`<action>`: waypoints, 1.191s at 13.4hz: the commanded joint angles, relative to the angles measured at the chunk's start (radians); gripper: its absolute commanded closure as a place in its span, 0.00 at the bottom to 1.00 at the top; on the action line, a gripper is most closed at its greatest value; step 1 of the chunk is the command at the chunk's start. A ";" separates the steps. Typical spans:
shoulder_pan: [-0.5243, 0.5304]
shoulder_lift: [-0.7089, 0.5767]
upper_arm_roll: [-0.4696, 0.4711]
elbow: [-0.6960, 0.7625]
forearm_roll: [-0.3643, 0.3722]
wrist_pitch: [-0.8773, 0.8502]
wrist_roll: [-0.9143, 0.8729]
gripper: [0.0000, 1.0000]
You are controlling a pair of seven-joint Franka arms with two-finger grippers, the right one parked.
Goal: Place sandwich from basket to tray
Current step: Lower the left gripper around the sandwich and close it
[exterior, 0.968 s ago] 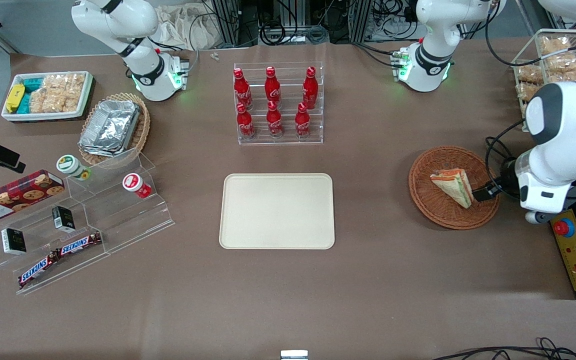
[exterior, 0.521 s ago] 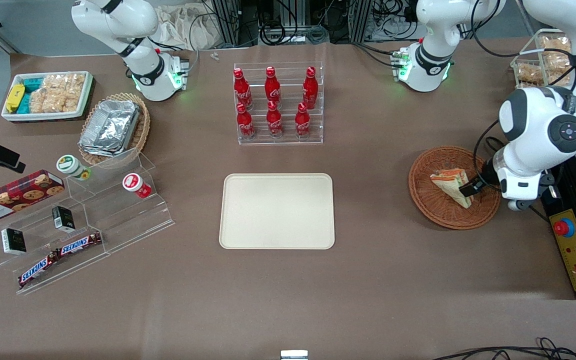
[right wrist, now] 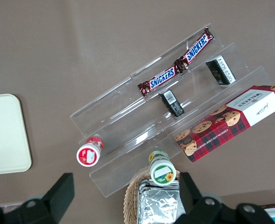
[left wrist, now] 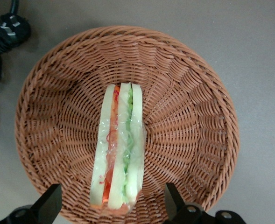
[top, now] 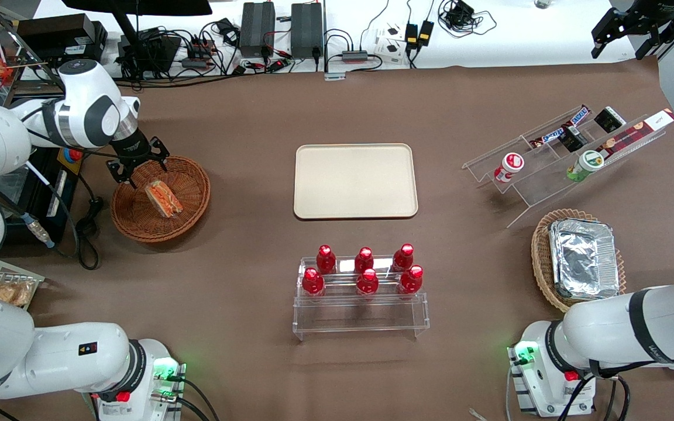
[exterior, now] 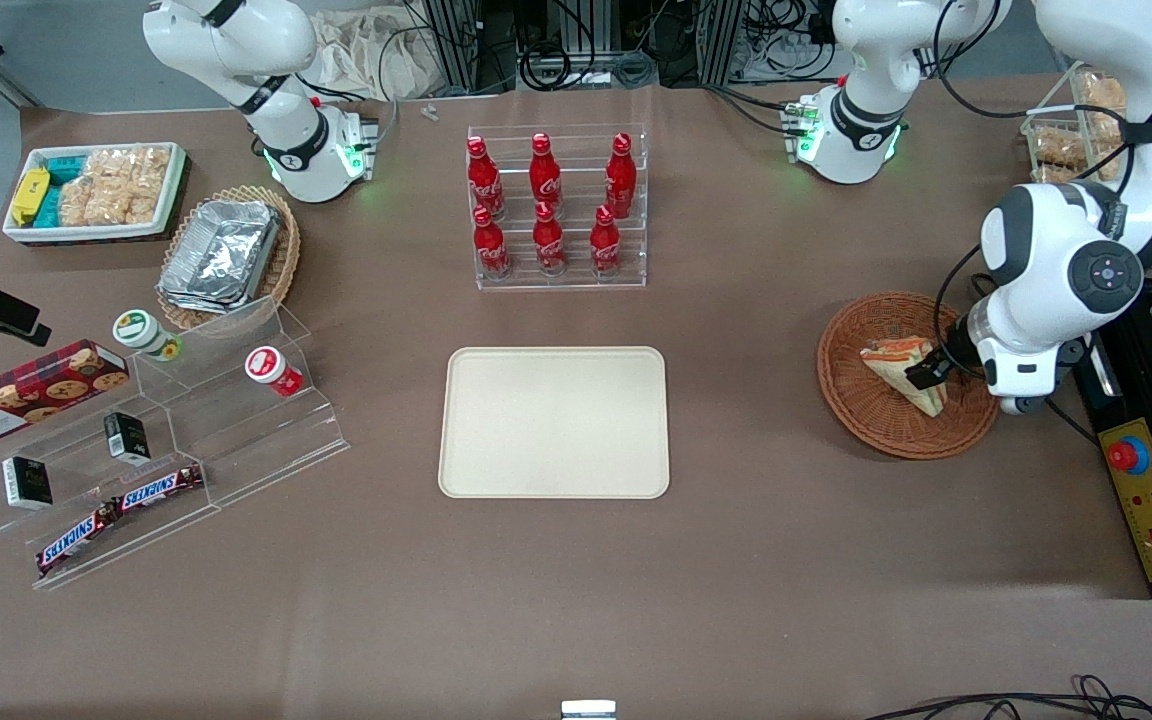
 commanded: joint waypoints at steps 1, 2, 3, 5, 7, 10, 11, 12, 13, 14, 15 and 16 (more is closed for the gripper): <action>0.007 0.004 -0.009 -0.049 0.001 0.079 -0.029 0.01; 0.007 0.006 -0.007 -0.067 0.001 0.096 -0.029 0.01; 0.007 0.009 -0.007 -0.078 0.004 0.108 -0.029 0.01; 0.029 0.019 -0.007 -0.084 0.005 0.112 -0.029 0.01; 0.029 0.048 -0.007 -0.084 0.004 0.122 -0.030 0.01; 0.029 0.082 -0.007 -0.079 0.004 0.153 -0.049 0.03; 0.029 0.082 -0.009 -0.076 0.004 0.153 -0.050 0.27; 0.029 0.079 -0.009 -0.076 0.004 0.153 -0.053 0.65; 0.029 0.072 -0.009 -0.075 0.004 0.153 -0.061 1.00; 0.029 0.064 -0.009 -0.072 0.004 0.151 -0.062 1.00; 0.029 0.059 -0.010 -0.069 0.005 0.144 -0.059 1.00; 0.029 0.058 -0.014 -0.061 0.005 0.141 -0.058 1.00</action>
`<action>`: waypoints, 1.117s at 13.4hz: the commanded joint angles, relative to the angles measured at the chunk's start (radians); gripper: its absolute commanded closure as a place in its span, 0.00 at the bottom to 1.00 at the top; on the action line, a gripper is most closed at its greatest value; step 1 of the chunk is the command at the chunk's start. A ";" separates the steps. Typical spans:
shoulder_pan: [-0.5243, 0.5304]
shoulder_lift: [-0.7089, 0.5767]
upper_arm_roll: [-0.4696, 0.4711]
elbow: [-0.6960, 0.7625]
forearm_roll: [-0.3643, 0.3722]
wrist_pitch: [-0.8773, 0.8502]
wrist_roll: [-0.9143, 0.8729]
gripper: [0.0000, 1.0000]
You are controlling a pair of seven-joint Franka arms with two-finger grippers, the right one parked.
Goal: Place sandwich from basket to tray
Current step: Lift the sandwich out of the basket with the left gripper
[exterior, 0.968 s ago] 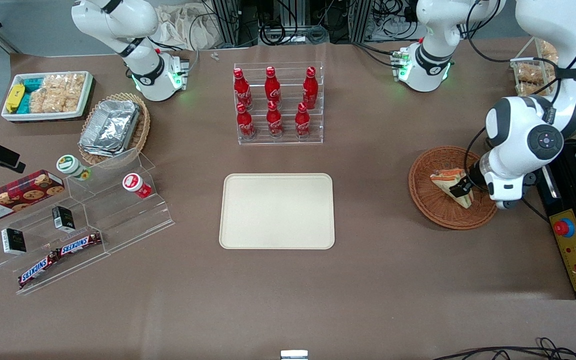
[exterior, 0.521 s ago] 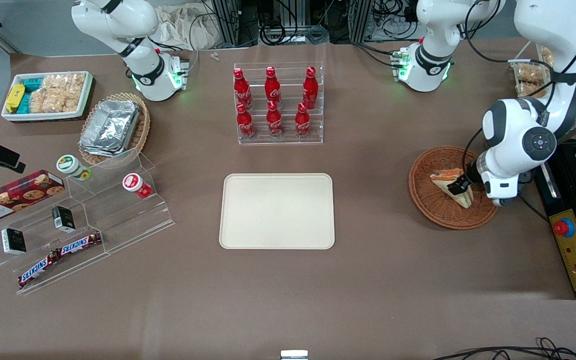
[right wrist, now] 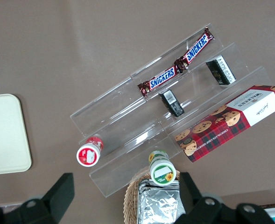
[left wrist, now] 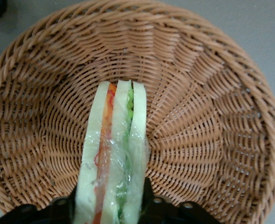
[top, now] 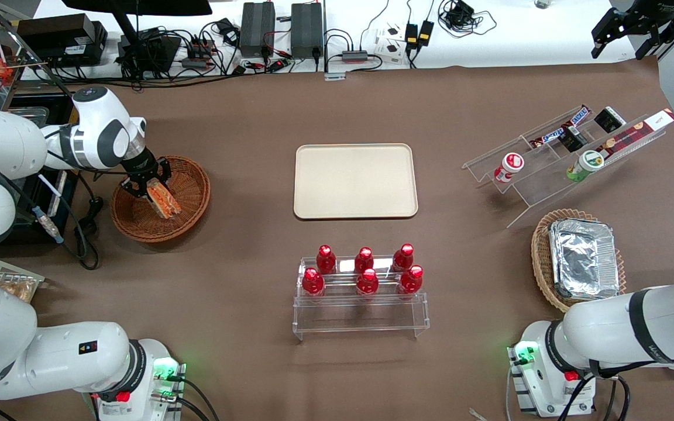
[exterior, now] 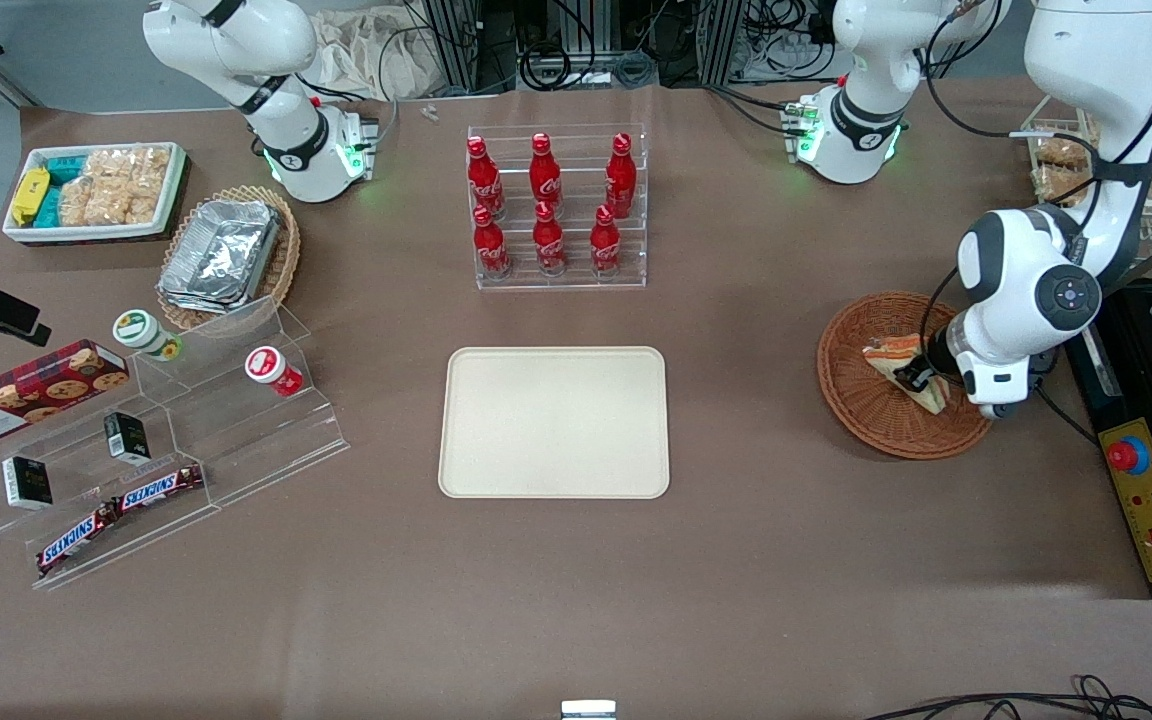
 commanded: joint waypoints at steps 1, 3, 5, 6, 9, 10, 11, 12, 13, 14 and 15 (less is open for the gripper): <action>0.007 -0.029 -0.017 0.017 0.005 -0.012 -0.017 1.00; 0.004 -0.045 -0.025 0.064 0.005 -0.111 -0.008 1.00; 0.004 -0.045 -0.058 0.176 0.007 -0.254 -0.002 1.00; 0.003 -0.035 -0.080 0.265 0.007 -0.358 0.000 1.00; 0.001 0.000 -0.166 0.561 0.004 -0.620 0.013 1.00; 0.001 0.024 -0.210 0.657 -0.006 -0.680 0.032 1.00; 0.000 0.061 -0.257 0.737 -0.007 -0.734 0.024 1.00; -0.002 0.101 -0.322 0.802 -0.006 -0.780 0.020 1.00; -0.003 0.138 -0.388 0.841 -0.006 -0.781 0.007 1.00; -0.009 0.187 -0.448 0.874 0.002 -0.771 -0.032 1.00; -0.029 0.242 -0.497 0.919 0.011 -0.761 -0.071 1.00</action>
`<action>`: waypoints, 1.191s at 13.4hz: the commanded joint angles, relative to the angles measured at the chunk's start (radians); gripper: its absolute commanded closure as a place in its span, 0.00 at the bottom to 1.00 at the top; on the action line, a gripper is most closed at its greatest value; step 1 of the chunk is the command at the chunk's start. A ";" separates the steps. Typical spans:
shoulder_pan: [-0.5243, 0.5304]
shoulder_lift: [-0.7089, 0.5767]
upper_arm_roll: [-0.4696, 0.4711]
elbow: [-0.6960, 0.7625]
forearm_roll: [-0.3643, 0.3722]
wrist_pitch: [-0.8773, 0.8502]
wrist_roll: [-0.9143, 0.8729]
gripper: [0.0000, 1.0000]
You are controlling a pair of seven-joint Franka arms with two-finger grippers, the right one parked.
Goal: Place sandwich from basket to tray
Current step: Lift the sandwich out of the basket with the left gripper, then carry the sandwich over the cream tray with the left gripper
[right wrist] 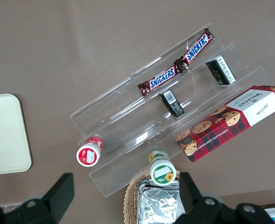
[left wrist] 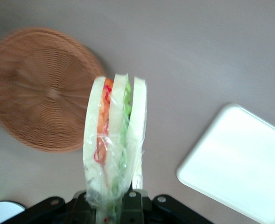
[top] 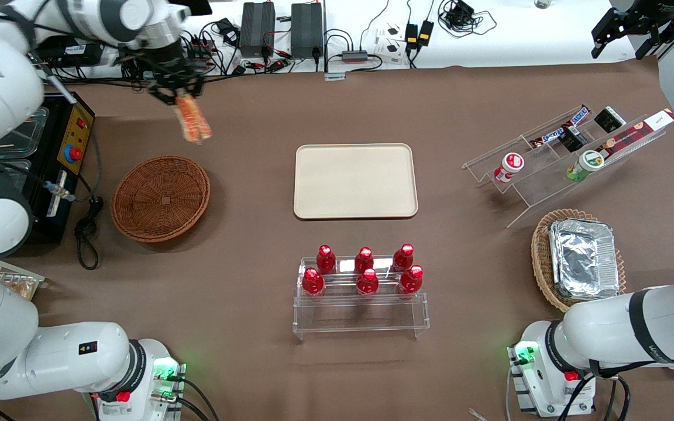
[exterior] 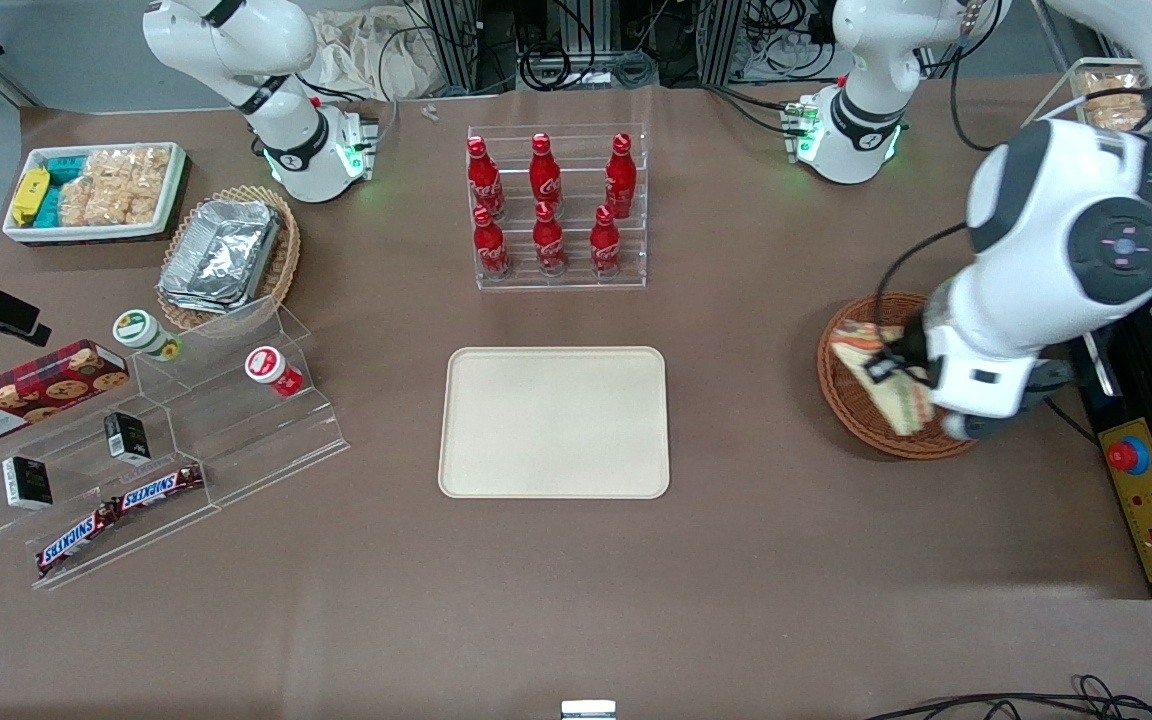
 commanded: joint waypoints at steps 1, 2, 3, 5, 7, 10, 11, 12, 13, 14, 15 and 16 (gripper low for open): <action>-0.076 0.206 -0.102 0.165 0.060 0.002 -0.070 1.00; -0.150 0.252 -0.100 0.188 0.110 0.041 -0.082 1.00; -0.201 0.301 -0.096 0.203 0.152 0.104 -0.105 1.00; -0.252 0.384 -0.098 0.205 0.218 0.221 -0.119 1.00; -0.299 0.456 -0.096 0.206 0.250 0.256 -0.107 1.00; -0.336 0.551 -0.098 0.206 0.303 0.308 -0.106 1.00; -0.341 0.570 -0.098 0.205 0.303 0.312 -0.105 1.00; -0.353 0.584 -0.096 0.206 0.306 0.318 -0.103 1.00; -0.358 0.593 -0.096 0.205 0.306 0.333 -0.105 0.96; -0.359 0.595 -0.095 0.203 0.306 0.338 -0.103 0.92; -0.359 0.605 -0.087 0.205 0.306 0.338 -0.096 0.75; -0.358 0.610 -0.086 0.205 0.306 0.338 -0.079 0.53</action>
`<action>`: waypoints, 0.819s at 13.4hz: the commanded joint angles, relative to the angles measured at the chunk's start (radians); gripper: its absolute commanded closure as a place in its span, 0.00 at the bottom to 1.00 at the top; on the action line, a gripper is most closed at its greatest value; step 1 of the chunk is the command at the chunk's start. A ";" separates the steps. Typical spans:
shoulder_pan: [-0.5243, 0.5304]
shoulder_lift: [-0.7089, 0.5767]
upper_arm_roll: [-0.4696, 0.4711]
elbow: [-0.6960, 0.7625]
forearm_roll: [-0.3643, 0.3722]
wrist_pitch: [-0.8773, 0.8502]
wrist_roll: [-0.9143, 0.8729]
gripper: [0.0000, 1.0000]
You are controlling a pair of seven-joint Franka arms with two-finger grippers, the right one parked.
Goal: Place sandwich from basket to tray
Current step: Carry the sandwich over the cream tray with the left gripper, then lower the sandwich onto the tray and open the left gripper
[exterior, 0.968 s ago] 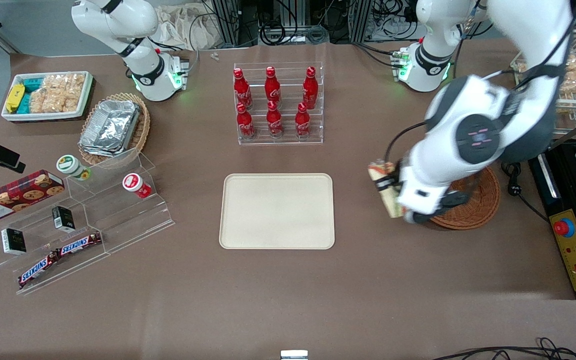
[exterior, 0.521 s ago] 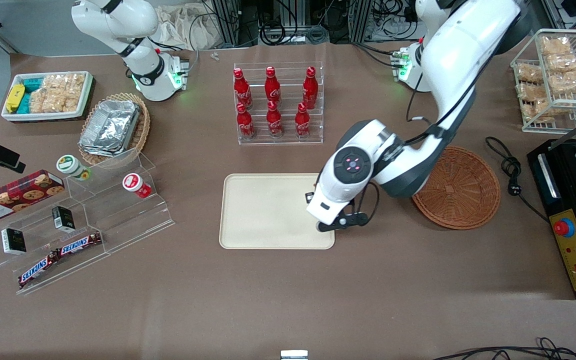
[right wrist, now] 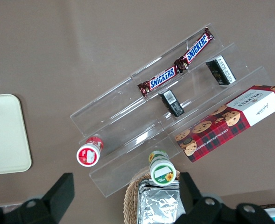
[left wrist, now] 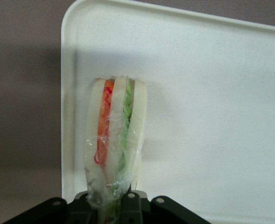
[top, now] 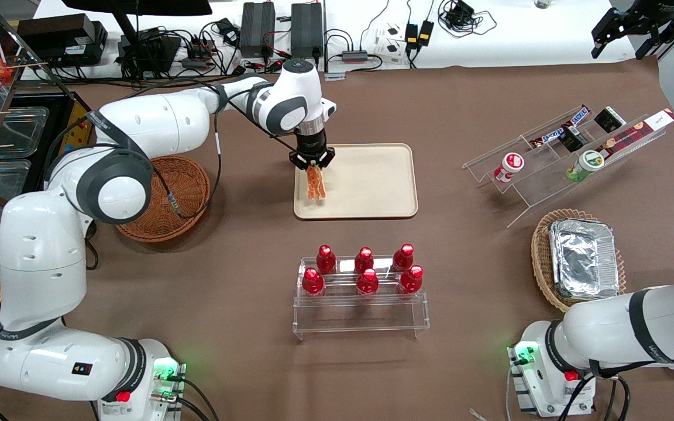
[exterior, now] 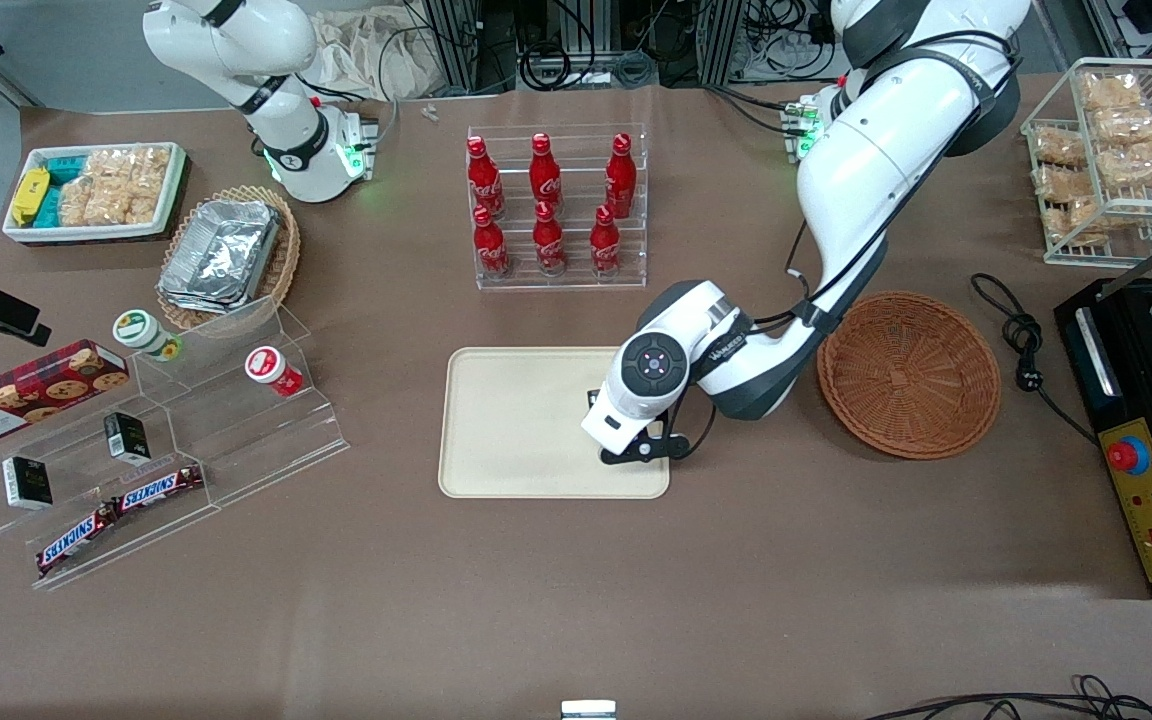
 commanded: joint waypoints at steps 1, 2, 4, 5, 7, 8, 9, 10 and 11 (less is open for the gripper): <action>-0.012 0.027 0.013 0.044 0.019 -0.010 0.036 0.16; -0.012 0.022 0.018 0.044 0.019 -0.010 0.037 0.01; -0.009 0.004 0.018 0.046 0.022 -0.021 0.035 0.00; -0.003 -0.021 0.018 0.046 0.022 -0.022 0.037 0.00; 0.018 -0.086 0.026 0.046 0.025 -0.028 0.038 0.00; 0.031 -0.135 0.044 0.044 0.022 -0.063 0.040 0.00; 0.063 -0.191 0.047 0.044 0.017 -0.132 0.041 0.00; 0.125 -0.265 0.040 0.028 -0.002 -0.212 0.058 0.00; 0.191 -0.338 0.021 -0.018 -0.045 -0.249 0.079 0.01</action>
